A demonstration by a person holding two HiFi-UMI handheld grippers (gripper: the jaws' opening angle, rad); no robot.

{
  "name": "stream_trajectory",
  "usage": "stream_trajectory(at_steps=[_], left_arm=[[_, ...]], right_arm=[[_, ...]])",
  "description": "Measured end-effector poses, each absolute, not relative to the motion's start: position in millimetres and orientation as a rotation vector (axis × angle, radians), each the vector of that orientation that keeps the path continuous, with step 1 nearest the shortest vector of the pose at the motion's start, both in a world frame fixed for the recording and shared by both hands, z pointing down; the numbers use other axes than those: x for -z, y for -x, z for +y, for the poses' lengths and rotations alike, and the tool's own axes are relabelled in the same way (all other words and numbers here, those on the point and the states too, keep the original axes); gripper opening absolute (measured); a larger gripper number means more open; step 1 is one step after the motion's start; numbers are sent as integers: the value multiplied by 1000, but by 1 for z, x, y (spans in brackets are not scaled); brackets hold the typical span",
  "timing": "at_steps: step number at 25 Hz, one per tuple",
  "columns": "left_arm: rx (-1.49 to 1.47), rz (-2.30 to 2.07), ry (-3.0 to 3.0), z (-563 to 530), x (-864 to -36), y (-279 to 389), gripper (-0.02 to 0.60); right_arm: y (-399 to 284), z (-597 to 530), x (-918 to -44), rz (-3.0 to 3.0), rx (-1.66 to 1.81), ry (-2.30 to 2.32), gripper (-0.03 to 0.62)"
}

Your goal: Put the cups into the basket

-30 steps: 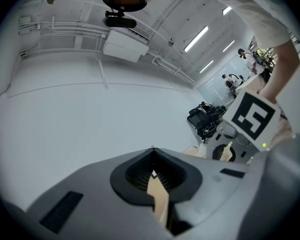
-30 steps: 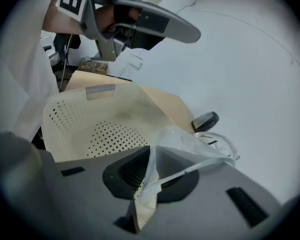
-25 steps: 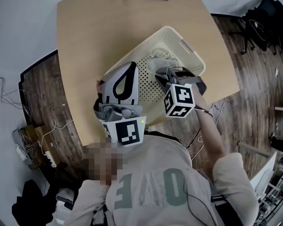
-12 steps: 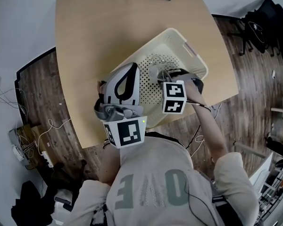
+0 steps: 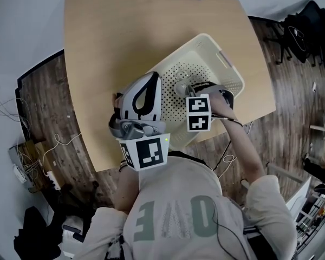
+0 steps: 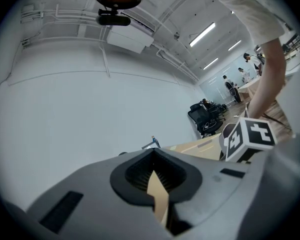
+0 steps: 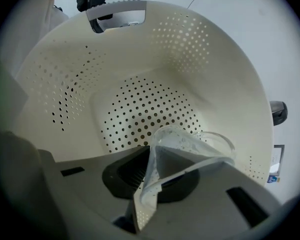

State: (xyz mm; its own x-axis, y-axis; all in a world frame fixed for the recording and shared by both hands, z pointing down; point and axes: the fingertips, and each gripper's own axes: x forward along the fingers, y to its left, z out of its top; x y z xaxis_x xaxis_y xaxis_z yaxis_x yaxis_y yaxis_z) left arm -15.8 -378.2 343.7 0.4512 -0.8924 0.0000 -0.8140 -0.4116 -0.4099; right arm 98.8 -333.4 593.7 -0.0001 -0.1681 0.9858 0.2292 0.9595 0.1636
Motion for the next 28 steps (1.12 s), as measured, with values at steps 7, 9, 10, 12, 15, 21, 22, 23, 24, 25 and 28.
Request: stream_trajectory(at_steps=[7, 9, 10, 12, 15, 21, 22, 23, 24, 25, 28], left_arm=[[298, 1446, 2377, -380, -349, 21, 5], [288, 1442, 2381, -380, -349, 19, 5], [287, 1438, 2382, -379, -348, 18, 5], [289, 1428, 2382, -378, -348, 14, 5], [290, 1416, 2382, -374, -347, 10, 5], [276, 1417, 2377, -370, -343, 9, 5], [272, 1415, 2375, -369, -341, 8, 5], [269, 1412, 2373, -367, -340, 7, 5], [268, 1407, 2371, -366, -339, 7, 5], [270, 1400, 2369, -365, -338, 6, 5], [283, 1383, 2360, -361, -336, 5, 5]], right_arm=[[-94, -334, -599, -1547, 268, 19, 31], [-93, -336, -599, -1555, 259, 15, 31], [-93, -338, -599, -1557, 266, 11, 33], [-95, -342, -599, -1555, 300, -6, 64], [-95, -342, -600, -1547, 322, -20, 107], [-75, -340, -591, -1623, 305, -57, 170], [-72, -339, -589, -1632, 309, -57, 173], [-68, -338, -588, -1640, 314, -57, 174], [-63, -337, -586, -1650, 316, -57, 183], [-59, -335, -585, -1661, 310, -59, 186], [-53, -332, -581, -1675, 271, -63, 213]])
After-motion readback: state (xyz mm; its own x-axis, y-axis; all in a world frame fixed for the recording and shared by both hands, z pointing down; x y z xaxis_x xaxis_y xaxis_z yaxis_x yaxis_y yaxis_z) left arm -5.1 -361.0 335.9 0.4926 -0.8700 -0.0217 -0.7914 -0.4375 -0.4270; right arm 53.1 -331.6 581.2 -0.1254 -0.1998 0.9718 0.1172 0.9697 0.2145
